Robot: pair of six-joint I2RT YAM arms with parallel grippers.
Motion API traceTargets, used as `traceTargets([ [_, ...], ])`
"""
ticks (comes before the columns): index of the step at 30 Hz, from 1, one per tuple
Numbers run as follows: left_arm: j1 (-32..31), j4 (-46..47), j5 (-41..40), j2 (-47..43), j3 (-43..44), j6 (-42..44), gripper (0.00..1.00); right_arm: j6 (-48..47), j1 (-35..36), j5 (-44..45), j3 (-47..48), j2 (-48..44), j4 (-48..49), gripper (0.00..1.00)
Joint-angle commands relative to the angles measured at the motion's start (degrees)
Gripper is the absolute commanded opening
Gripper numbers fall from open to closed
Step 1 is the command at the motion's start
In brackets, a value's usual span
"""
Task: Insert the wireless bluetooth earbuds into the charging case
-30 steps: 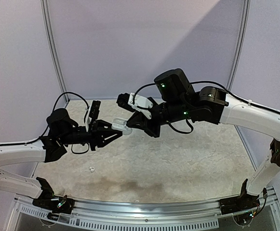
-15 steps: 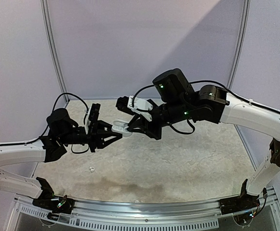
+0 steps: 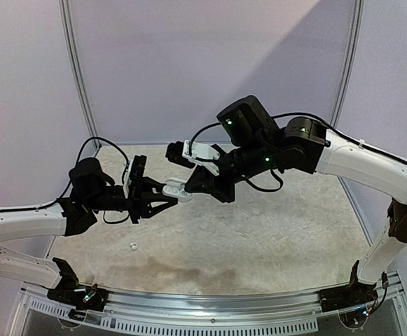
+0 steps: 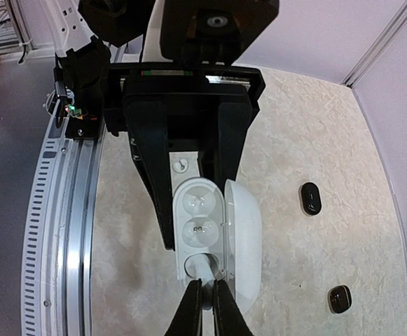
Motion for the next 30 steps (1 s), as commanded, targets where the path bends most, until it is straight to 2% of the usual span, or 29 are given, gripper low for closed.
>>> traceTargets([
  [1, 0.3, 1.3, 0.9, -1.2, 2.1, 2.6, 0.0, -0.8, 0.2, -0.3, 3.0, 3.7, -9.0, 0.09],
  [7, 0.3, -0.1, 1.3, -1.2, 2.3, 3.3, 0.0, -1.5, 0.2, 0.9, 6.0, 5.9, -10.1, 0.17],
  [13, 0.3, -0.3, 1.1, -0.9, 2.3, 3.2, 0.0, -1.7, 0.2, 0.9, 7.6, 6.8, -10.6, 0.11],
  [19, 0.3, -2.0, 1.0, -0.9, 2.4, 3.5, 0.0, -1.7, 0.2, 0.3, 9.7, 7.6, -12.1, 0.16],
  [30, 0.2, -1.9, 0.7, -1.1, 1.9, 3.5, 0.0, -1.9, 0.2, -0.7, 11.8, 9.1, -12.3, 0.16],
])
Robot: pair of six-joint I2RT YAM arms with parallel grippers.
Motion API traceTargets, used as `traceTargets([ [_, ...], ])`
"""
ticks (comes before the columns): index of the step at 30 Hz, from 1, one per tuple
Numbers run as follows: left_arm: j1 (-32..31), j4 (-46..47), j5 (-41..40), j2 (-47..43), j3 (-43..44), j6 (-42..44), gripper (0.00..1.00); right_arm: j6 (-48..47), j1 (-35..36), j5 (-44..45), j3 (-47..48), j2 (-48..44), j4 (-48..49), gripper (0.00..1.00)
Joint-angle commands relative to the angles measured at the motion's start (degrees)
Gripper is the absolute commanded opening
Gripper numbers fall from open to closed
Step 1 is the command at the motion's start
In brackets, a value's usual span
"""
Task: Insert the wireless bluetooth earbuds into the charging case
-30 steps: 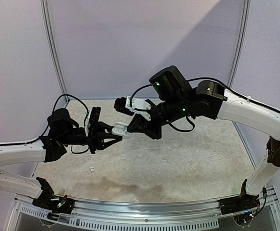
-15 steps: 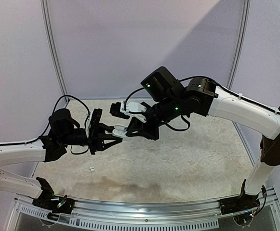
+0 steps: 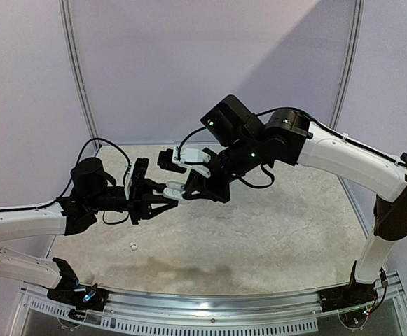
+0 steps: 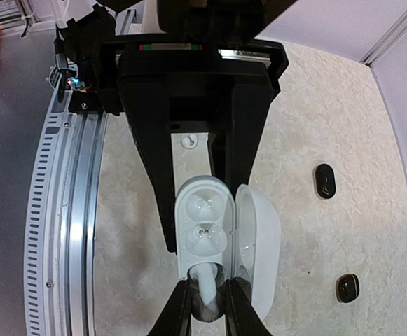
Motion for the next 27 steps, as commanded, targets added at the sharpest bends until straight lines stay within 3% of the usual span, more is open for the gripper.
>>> traceTargets([
  [1, 0.2, 1.8, 0.5, -1.2, 1.4, 0.6, 0.0, 0.0, 0.2, -1.1, 1.0, 1.6, -0.6, 0.15],
  [8, 0.2, 2.4, -0.9, -1.1, 1.3, -2.0, 0.0, 0.4, 0.3, -1.8, -1.1, -0.4, 1.1, 0.0],
  [18, 0.2, 8.2, 2.1, 0.3, 1.2, -6.6, 0.0, 1.7, 0.0, -2.6, -16.2, -12.4, 17.4, 0.0],
  [27, 0.1, 9.9, 4.5, 1.2, 1.5, -7.3, 0.0, 3.4, 0.0, -3.7, -21.7, -16.3, 24.2, 0.0],
])
